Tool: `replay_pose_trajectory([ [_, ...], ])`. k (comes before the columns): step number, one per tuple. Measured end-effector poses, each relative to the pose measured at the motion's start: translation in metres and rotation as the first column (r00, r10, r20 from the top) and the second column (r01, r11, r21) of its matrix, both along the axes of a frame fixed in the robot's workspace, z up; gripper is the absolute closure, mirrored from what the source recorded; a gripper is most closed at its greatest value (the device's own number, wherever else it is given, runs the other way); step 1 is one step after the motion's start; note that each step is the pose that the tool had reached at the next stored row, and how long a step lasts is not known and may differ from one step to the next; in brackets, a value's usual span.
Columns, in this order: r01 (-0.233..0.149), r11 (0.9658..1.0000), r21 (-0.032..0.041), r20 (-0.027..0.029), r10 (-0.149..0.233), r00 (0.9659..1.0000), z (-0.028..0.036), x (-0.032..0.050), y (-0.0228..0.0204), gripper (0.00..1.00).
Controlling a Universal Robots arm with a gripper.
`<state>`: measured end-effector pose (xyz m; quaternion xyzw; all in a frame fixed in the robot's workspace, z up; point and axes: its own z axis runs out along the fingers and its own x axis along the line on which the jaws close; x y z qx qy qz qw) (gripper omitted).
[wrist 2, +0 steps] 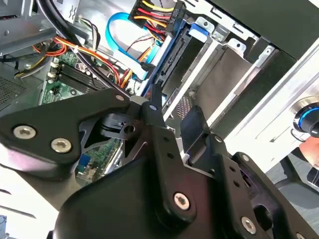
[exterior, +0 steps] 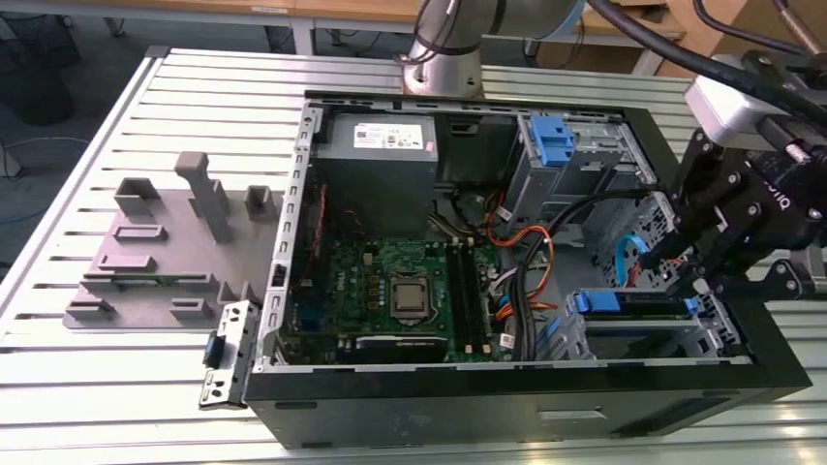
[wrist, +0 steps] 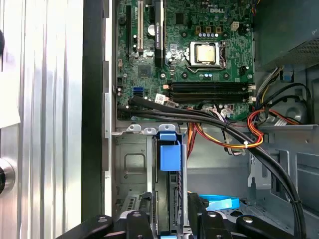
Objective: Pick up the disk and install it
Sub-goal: 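Insert the disk into the insertion slot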
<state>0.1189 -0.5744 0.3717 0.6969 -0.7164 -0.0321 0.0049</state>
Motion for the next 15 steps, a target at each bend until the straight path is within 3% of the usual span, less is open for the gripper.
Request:
replay_pose_trajectory([
  [1,0.0,1.0,0.0001,0.0,0.0,1.0,0.008,0.0,0.0,0.58],
  [15,0.0,1.0,0.0,0.0,0.0,1.0,0.017,0.0,0.0,0.58],
])
